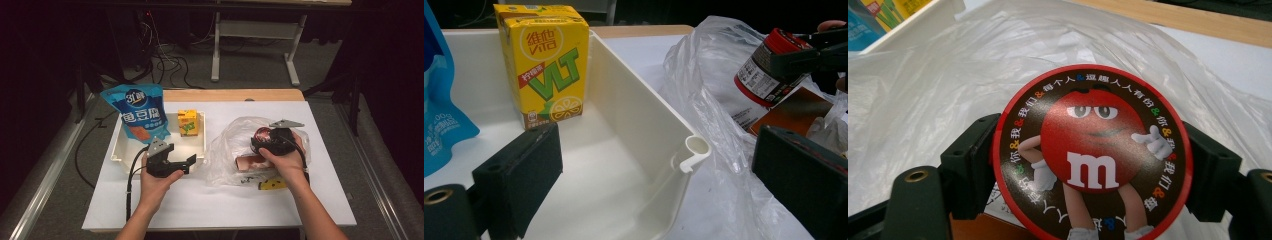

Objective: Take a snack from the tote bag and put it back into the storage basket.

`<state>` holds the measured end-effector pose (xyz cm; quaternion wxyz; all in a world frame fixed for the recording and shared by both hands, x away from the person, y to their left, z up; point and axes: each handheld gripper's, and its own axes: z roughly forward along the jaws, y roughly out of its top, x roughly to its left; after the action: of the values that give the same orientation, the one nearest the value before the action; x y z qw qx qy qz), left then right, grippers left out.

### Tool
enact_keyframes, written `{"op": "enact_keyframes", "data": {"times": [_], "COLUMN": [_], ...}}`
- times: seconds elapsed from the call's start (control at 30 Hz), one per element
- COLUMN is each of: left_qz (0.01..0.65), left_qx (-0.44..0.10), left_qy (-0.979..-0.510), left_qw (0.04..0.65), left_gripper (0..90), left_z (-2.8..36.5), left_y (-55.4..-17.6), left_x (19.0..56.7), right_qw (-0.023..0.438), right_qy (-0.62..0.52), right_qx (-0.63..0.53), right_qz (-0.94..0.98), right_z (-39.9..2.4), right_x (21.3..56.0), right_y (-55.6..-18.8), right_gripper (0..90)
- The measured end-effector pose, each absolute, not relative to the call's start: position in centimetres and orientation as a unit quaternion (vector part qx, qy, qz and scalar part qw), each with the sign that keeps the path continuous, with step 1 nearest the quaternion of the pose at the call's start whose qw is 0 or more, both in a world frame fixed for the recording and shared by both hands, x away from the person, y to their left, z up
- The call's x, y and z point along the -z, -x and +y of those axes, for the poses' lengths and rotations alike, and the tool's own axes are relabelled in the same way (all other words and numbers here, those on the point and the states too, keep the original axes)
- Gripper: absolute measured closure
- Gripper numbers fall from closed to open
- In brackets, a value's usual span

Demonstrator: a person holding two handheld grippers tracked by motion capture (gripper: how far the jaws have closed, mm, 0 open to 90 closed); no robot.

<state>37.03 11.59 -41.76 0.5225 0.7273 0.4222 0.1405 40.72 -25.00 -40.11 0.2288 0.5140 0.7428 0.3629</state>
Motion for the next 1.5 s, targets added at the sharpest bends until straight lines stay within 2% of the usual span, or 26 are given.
{"op": "enact_keyframes", "data": {"times": [1.07, 1.5], "left_qz": [0.379, 0.315], "left_qx": [-0.130, -0.124], "left_qy": [-0.742, -0.756], "left_qw": [0.537, 0.560], "left_gripper": [7.9, 4.9], "left_z": [9.3, 7.9], "left_y": [-36.1, -35.1], "left_x": [41.7, 41.7], "right_qw": [0.209, 0.199], "right_qy": [-0.476, -0.453], "right_qx": [-0.403, -0.415], "right_qz": [0.754, 0.764], "right_z": [-21.7, -19.8], "right_x": [37.2, 35.6], "right_y": [-38.9, -37.9], "right_gripper": [22.8, 22.8]}}
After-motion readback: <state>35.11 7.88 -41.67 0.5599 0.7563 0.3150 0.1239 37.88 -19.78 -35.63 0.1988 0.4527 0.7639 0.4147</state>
